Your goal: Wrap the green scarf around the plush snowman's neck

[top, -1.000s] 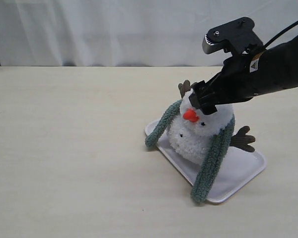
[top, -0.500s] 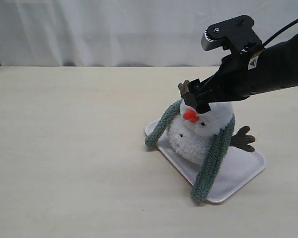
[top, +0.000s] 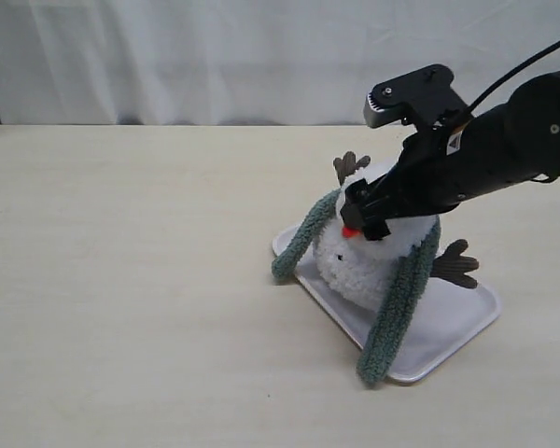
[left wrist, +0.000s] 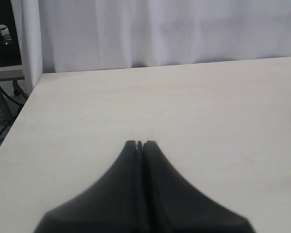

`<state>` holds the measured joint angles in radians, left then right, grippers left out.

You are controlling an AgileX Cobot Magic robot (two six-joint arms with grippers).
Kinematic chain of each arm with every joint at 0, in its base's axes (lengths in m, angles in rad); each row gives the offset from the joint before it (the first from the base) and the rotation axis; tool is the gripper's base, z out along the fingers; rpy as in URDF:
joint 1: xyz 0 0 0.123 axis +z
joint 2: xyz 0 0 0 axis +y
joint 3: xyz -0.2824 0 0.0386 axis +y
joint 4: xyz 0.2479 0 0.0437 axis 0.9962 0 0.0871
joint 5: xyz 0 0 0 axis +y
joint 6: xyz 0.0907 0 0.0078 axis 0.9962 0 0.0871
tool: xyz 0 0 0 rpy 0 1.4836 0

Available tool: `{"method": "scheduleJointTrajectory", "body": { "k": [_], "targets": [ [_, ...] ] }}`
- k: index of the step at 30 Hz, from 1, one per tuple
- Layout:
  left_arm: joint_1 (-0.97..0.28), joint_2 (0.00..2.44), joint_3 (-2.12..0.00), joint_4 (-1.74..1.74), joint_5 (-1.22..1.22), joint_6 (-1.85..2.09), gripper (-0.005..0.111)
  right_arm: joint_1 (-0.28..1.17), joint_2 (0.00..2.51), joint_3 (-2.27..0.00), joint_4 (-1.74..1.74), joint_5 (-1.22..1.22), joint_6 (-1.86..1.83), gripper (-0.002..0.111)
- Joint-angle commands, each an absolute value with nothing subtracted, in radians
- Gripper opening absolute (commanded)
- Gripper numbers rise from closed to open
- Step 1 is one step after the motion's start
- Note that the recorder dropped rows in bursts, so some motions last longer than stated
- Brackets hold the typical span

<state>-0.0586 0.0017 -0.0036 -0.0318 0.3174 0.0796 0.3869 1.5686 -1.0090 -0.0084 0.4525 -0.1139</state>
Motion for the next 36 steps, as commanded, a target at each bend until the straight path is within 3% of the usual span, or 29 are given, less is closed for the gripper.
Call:
{"method": "scheduleJointTrajectory", "body": {
  "k": [1, 9, 10, 15, 22, 30, 36],
  "targets": [
    [-0.058, 0.0, 0.0, -0.039, 0.309, 0.081, 0.0, 0.386, 1.622, -1.011, -0.014, 0.442, -0.147, 0.11],
    [-0.058, 0.0, 0.0, -0.039, 0.309, 0.081, 0.0, 0.386, 1.662, -1.011, -0.014, 0.443, -0.215, 0.105],
    [-0.058, 0.0, 0.0, -0.039, 0.309, 0.081, 0.0, 0.386, 1.662, -1.011, -0.014, 0.443, -0.227, 0.1],
    [-0.058, 0.0, 0.0, -0.039, 0.309, 0.081, 0.0, 0.386, 1.662, -1.011, -0.011, 0.443, -0.33, 0.05],
    [-0.058, 0.0, 0.0, -0.039, 0.309, 0.081, 0.0, 0.386, 1.662, -1.011, -0.011, 0.42, -0.511, 0.004],
    [-0.058, 0.0, 0.0, -0.037, 0.309, 0.081, 0.0, 0.386, 1.662, -1.011, 0.074, 0.371, -1.014, 0.004],
    [-0.058, 0.0, 0.0, -0.037, 0.309, 0.081, 0.0, 0.386, 1.662, -1.011, 0.589, 0.423, -1.662, 0.004]
  ]
}}
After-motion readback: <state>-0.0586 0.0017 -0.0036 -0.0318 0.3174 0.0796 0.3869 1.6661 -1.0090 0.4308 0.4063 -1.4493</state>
